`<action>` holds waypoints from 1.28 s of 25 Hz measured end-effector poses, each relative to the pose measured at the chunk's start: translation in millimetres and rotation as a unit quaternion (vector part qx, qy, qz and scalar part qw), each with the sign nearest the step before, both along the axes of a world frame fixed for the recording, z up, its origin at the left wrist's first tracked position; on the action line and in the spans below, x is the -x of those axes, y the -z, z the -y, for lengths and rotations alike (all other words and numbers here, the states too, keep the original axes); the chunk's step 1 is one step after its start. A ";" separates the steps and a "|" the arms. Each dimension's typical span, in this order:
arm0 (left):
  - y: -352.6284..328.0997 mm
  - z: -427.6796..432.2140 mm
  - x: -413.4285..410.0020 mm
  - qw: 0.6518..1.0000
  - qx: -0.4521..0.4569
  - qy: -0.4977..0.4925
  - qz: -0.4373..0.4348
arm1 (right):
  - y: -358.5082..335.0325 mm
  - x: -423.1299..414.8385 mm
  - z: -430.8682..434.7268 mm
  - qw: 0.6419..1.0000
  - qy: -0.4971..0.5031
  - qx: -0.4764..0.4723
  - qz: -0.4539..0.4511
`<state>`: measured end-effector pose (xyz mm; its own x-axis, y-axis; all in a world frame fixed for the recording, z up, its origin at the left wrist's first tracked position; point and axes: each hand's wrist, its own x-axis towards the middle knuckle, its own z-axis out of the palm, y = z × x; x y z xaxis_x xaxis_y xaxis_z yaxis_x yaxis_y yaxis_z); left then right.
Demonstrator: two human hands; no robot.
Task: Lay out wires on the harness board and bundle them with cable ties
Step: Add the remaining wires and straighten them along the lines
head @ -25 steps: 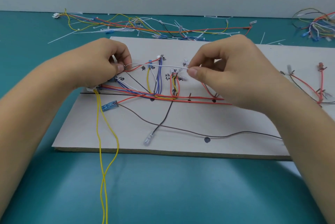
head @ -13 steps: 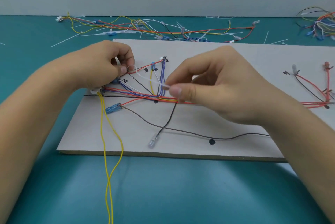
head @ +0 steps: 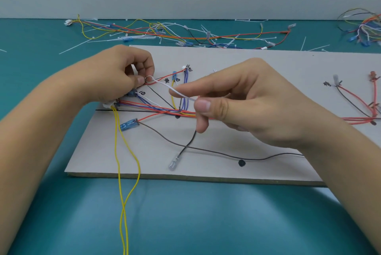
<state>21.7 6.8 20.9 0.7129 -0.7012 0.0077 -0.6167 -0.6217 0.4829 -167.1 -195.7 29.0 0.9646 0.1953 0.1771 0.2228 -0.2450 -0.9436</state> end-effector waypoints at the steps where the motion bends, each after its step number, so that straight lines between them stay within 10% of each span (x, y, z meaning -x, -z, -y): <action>1: 0.6 0.2 0.3 1.000 -0.001 0.005 0.001 | 1.3 -1.1 -3.7 1.000 -0.008 0.007 -0.002; 32: -0.1 -18.5 -8.5 0.997 0.046 -0.031 -0.045 | -1.0 2.1 2.1 0.996 -0.046 0.050 -0.050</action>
<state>30.2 25.3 21.0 0.7552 -0.6554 0.0033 -0.5302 -0.6080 0.5910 -169.2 -197.8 30.1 0.9539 0.2951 0.0554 0.1539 -0.3219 -0.9342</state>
